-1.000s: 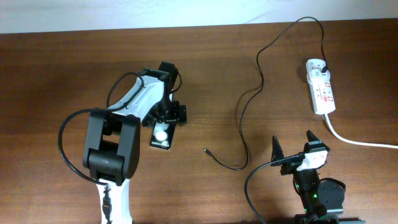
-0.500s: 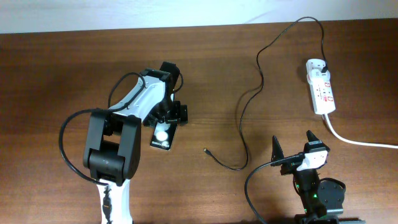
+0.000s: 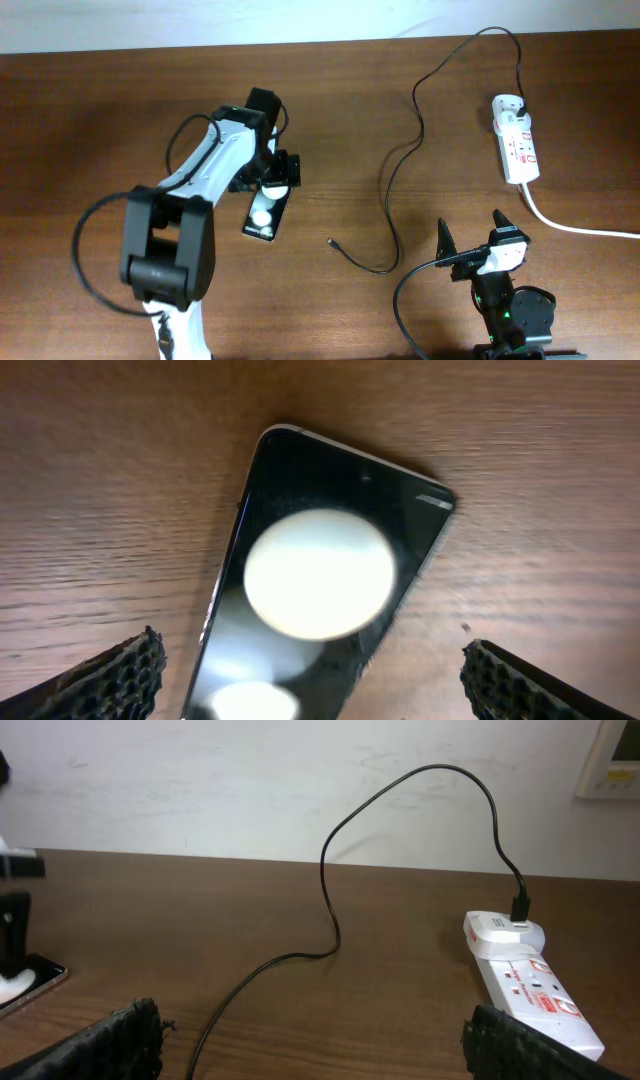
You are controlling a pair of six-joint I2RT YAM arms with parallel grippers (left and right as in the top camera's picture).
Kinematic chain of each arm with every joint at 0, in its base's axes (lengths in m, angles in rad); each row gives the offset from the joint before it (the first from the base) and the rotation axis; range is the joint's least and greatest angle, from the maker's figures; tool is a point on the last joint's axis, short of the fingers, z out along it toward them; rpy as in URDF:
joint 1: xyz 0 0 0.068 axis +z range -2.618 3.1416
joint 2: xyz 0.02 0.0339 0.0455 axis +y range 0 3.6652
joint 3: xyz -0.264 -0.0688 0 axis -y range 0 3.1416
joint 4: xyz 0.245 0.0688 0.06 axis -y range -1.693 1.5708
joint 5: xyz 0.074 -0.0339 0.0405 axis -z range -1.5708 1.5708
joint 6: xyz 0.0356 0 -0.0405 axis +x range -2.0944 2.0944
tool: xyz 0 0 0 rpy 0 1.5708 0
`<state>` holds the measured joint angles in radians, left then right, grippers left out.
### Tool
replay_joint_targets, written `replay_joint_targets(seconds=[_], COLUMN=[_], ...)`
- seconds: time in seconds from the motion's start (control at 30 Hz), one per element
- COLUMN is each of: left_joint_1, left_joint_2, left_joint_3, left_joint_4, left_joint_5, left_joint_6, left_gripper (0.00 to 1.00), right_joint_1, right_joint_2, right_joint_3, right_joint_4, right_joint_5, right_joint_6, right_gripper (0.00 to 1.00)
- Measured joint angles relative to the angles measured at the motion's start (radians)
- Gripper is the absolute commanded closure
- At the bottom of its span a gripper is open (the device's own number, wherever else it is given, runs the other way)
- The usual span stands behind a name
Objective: Plug charger to phone and switch on socket
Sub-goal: 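Close the left gripper on the phone's bottom edge and tilt it up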
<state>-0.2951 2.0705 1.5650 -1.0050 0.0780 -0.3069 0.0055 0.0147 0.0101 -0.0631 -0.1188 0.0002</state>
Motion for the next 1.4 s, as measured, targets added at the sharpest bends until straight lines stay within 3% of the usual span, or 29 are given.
replay_joint_targets(seconds=[0.17, 0.33, 0.53, 1.33, 1.4], left_joint_1=[-0.001, -0.001, -0.035, -0.042, -0.042], left_joint_2=[-0.032, -0.032, -0.053, -0.074, -0.078], left_joint_3=[-0.016, -0.124, -0.220, -0.264, -0.273], left_joint_4=[-0.042, 0.007, 0.132, 0.203, 0.216], left_joint_5=[-0.005, -0.007, -0.034, -0.084, -0.087], left_joint_6=[0.201, 0.259, 0.262, 0.235, 0.235], left_gripper=[0.01, 0.01, 0.01, 0.00, 0.04], right_joint_1=[0.000, 0.000, 0.000, 0.000, 0.000], right_joint_2=[0.000, 0.000, 0.000, 0.000, 0.000], right_joint_3=[0.000, 0.000, 0.000, 0.000, 0.000], right_joint_4=[0.000, 0.000, 0.000, 0.000, 0.000], right_joint_5=[0.000, 0.000, 0.000, 0.000, 0.000], right_joint_6=[0.000, 0.000, 0.000, 0.000, -0.001], right_gripper=[0.01, 0.01, 0.01, 0.01, 0.01])
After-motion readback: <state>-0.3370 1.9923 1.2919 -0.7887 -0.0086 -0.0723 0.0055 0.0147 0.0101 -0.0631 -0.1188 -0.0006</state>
